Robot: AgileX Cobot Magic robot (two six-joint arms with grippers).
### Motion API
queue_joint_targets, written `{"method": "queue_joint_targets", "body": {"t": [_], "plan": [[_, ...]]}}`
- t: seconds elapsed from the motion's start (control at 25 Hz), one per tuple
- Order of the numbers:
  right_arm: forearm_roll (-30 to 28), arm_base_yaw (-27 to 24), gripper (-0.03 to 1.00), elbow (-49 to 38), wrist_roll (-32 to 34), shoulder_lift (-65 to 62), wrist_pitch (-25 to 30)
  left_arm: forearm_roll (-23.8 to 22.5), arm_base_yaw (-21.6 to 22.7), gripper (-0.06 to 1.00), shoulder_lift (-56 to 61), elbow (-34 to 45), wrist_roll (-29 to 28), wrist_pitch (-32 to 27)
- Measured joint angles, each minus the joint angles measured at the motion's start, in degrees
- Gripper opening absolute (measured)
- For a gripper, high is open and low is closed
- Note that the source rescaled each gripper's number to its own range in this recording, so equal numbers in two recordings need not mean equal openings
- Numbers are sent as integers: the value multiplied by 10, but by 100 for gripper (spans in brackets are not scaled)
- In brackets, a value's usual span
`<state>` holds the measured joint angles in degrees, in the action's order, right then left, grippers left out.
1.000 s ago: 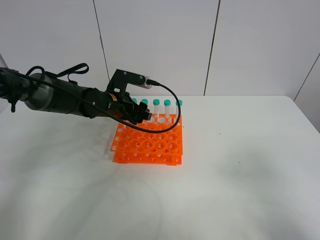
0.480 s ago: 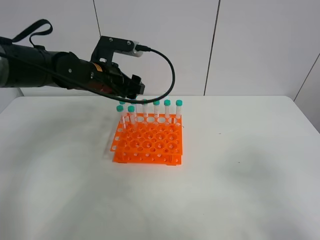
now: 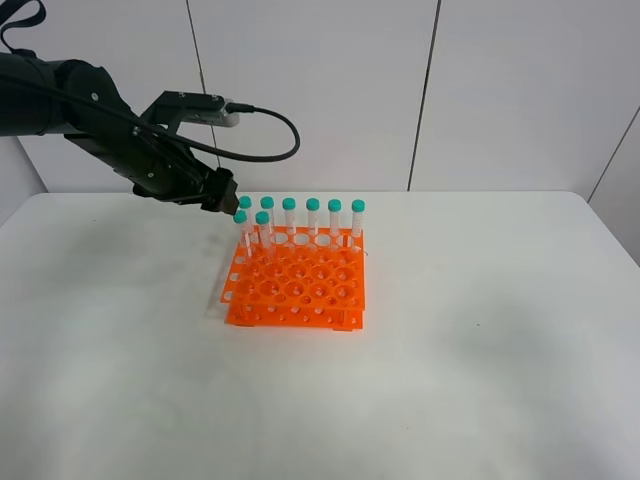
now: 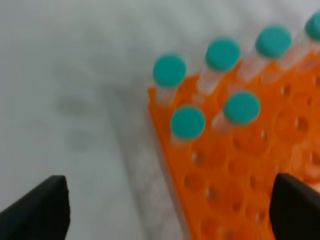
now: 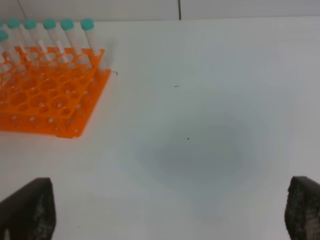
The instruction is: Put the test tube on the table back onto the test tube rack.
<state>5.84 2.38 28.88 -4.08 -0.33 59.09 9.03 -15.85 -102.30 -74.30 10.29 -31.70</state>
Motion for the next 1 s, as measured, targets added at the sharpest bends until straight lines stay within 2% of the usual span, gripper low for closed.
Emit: {"method": "queue_joint_targets", "body": {"t": [0.08,0.2,0.6,0.76,1.0], "plan": [[0,0,100,0,0,0,0,1,3,95,0,0,-14,-15],[0,0,100,0,0,0,0,2,21,99,0,0,-30,-43],[0,0,100,0,0,0,0,-9,166,100,3,-2,-52,-221],[0,0,100,0,0,0,0,-42,173,100,47,13,-69,-255],[0,0,100,0,0,0,0,-55,174,100,189,143,-81,-276]]}}
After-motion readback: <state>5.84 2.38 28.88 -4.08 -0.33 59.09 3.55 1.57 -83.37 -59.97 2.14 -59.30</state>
